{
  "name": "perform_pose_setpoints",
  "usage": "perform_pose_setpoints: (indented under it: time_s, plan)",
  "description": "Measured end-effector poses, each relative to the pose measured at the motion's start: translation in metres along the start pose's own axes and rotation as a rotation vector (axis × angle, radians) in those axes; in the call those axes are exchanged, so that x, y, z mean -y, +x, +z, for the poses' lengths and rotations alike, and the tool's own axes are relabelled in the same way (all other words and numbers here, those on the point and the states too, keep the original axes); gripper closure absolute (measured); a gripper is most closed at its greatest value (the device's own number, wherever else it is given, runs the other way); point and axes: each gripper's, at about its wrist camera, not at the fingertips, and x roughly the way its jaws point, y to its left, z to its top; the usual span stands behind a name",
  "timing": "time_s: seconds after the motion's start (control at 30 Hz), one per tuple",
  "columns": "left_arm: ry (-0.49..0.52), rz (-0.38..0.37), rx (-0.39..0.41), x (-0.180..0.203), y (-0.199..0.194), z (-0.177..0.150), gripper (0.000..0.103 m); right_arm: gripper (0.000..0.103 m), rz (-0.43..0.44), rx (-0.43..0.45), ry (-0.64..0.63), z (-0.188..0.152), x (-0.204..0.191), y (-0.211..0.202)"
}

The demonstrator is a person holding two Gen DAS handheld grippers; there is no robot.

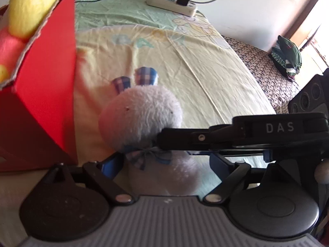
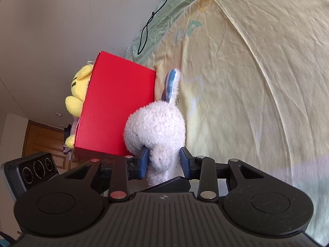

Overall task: Organize objects
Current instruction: 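Lift the pink bunny off the bed with the right gripper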

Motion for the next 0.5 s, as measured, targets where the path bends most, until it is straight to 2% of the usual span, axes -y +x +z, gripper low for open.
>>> perform_pose_setpoints:
  time_s: [0.03, 0.17, 0.27, 0.33, 0.37, 0.5]
  plan:
    - [0.007, -0.015, -0.007, 0.002, 0.001, -0.001, 0.018, 0.068, -0.002, -0.001, 0.001, -0.002, 0.000, -0.001]
    - [0.036, 0.000, -0.003, 0.005, 0.004, -0.003, 0.018, 0.068, -0.013, 0.010, -0.003, -0.004, 0.000, -0.002]
    - [0.019, 0.012, -0.005, -0.002, 0.006, -0.002, 0.018, 0.068, -0.019, 0.016, -0.018, -0.003, -0.003, 0.000]
    - [-0.014, 0.010, 0.004, -0.011, 0.005, 0.002, 0.012, 0.066, -0.027, 0.026, -0.031, -0.001, -0.005, 0.001]
    - [-0.024, 0.005, 0.011, -0.014, 0.004, 0.004, 0.010, 0.062, -0.028, 0.025, -0.034, 0.000, -0.005, 0.003]
    - [-0.051, 0.006, 0.021, -0.017, 0.006, 0.009, 0.009, 0.056, -0.020, -0.001, -0.032, 0.002, -0.003, 0.012]
